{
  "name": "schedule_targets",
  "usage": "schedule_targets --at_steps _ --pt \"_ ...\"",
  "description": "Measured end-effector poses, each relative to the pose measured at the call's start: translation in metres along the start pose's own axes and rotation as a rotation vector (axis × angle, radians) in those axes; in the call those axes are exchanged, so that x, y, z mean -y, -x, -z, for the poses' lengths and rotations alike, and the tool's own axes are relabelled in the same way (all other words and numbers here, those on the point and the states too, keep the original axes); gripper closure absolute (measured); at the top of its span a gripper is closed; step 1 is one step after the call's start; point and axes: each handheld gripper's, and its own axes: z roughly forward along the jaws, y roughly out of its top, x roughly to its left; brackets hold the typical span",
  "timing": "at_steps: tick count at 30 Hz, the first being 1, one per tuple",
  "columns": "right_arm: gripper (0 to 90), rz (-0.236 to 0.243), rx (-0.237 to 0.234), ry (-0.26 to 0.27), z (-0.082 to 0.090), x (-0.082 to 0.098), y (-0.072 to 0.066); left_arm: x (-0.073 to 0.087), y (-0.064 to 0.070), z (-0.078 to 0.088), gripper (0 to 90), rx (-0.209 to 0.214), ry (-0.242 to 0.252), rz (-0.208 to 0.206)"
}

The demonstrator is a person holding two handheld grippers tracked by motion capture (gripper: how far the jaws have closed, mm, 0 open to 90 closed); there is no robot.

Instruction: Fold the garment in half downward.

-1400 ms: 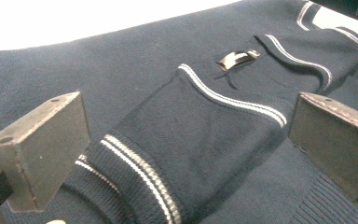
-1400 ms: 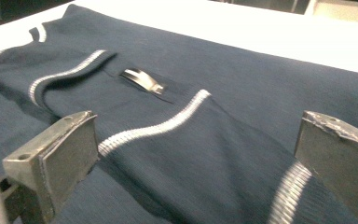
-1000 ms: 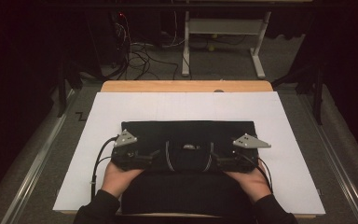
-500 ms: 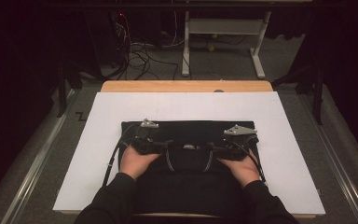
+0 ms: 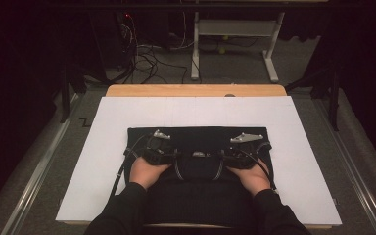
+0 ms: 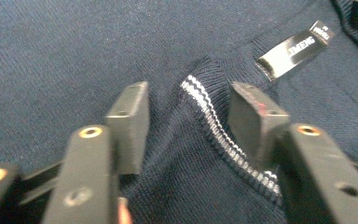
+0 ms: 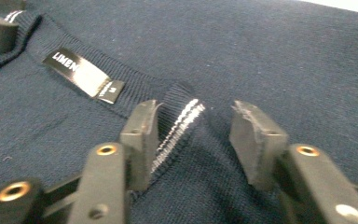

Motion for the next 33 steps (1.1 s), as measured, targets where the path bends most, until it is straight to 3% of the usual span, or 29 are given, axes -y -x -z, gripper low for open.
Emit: schedule_targets --at_steps 5,7,11,20,25,33 --pt "77.3 0.024 -0.024 0.011 0.001 0.001 -0.003 0.002 -0.003 0.004 69.9 0.036 0.003 -0.005" --pt "80.4 0.042 -0.018 0.025 0.004 0.001 -0.005 0.005 -0.002 0.01 73.9 0.031 0.042 -0.009" --pt "81.2 0.066 -0.017 0.118 0.02 0.005 -0.009 0.015 0.004 0.029 74.8 0.045 0.161 -0.031" --pt "81.4 0.097 -0.051 0.247 0.049 0.02 -0.021 0.038 0.016 0.057 74.6 0.082 0.259 -0.102" --pt "81.3 0.157 -0.067 0.261 0.061 0.029 -0.028 0.06 0.024 0.063 74.6 0.111 0.29 -0.108" --pt "81.4 0.193 -0.101 0.287 0.087 0.045 -0.041 0.08 0.044 0.08 74.3 0.131 0.29 -0.161"
